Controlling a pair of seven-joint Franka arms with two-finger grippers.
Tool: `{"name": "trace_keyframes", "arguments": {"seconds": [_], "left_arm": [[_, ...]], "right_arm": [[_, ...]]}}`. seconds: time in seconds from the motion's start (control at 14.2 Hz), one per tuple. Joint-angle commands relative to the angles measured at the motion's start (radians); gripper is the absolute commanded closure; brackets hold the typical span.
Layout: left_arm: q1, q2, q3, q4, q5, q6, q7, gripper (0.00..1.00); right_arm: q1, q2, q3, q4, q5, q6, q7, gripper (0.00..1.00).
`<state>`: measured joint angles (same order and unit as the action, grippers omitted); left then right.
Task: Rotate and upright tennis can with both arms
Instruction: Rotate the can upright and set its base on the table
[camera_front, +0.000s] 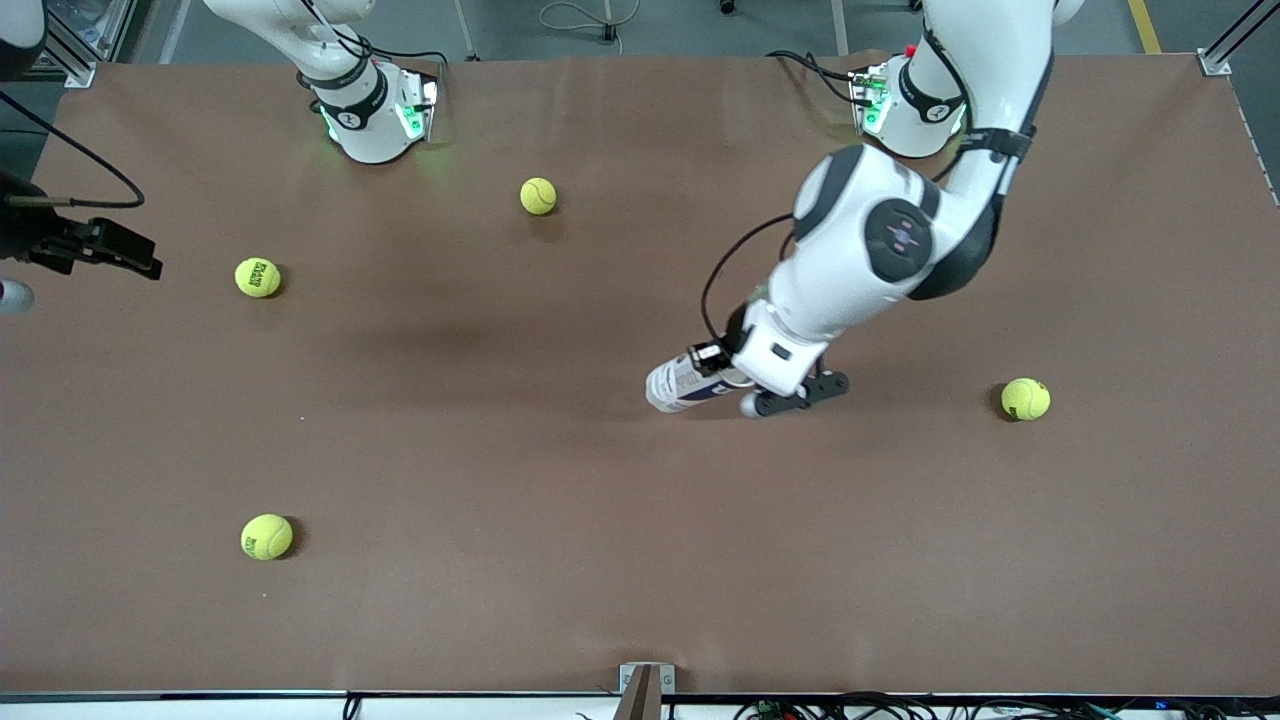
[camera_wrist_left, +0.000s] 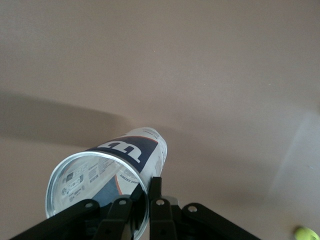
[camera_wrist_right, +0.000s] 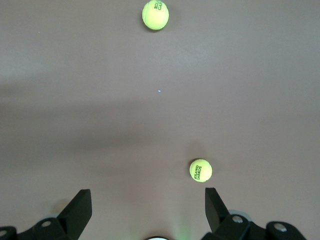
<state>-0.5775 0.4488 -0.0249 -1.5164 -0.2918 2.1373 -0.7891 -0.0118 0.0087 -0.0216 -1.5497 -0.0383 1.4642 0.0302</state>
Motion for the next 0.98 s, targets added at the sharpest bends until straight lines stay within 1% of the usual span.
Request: {"name": "trace_keyframes", "arguments": {"seconds": [0.0, 0.07, 0.21, 0.28, 0.35, 0.42, 0.63, 0.7, 0.91], "left_arm": [[-0.083, 0.077, 0.013, 0.091, 0.15, -0.002, -0.146, 1.0], [-0.111, 0.097, 0.014, 0.114, 0.196, -0.013, -0.188, 1.0], [-0.151, 0.148, 0.019, 0.178, 0.252, -0.095, -0.229, 1.0], [-0.165, 0.168, 0.019, 0.211, 0.266, -0.129, -0.24, 1.0], [-0.179, 0.179, 0.02, 0.22, 0.272, -0.14, -0.246, 1.0], [-0.205, 0.183, 0.039, 0.222, 0.283, -0.145, -0.246, 1.0], [-0.297, 0.205, 0.127, 0.246, 0.289, -0.198, -0.248, 1.0], [-0.315, 0.217, 0.144, 0.266, 0.289, -0.218, -0.248, 1.0], [-0.331, 0.232, 0.151, 0.298, 0.289, -0.229, -0.248, 1.0]], "right_arm": [[-0.008, -0.079, 0.005, -0.067, 0.009, 0.013, 0.001, 0.0], [-0.008, -0.088, 0.006, -0.067, 0.009, 0.008, 0.001, 0.0], [-0.008, -0.104, 0.006, -0.066, 0.009, 0.01, 0.001, 0.0], [-0.008, -0.107, 0.006, -0.066, 0.011, 0.011, 0.001, 0.0], [-0.01, -0.11, 0.006, -0.066, 0.02, 0.01, 0.001, 0.0], [-0.011, -0.116, 0.005, -0.066, 0.027, 0.008, -0.001, 0.0], [-0.016, -0.127, 0.003, -0.066, 0.034, 0.007, -0.009, 0.0], [-0.023, -0.127, 0.002, -0.066, 0.053, 0.007, -0.013, 0.0], [-0.027, -0.128, -0.003, -0.066, 0.061, 0.008, -0.044, 0.0]]}}
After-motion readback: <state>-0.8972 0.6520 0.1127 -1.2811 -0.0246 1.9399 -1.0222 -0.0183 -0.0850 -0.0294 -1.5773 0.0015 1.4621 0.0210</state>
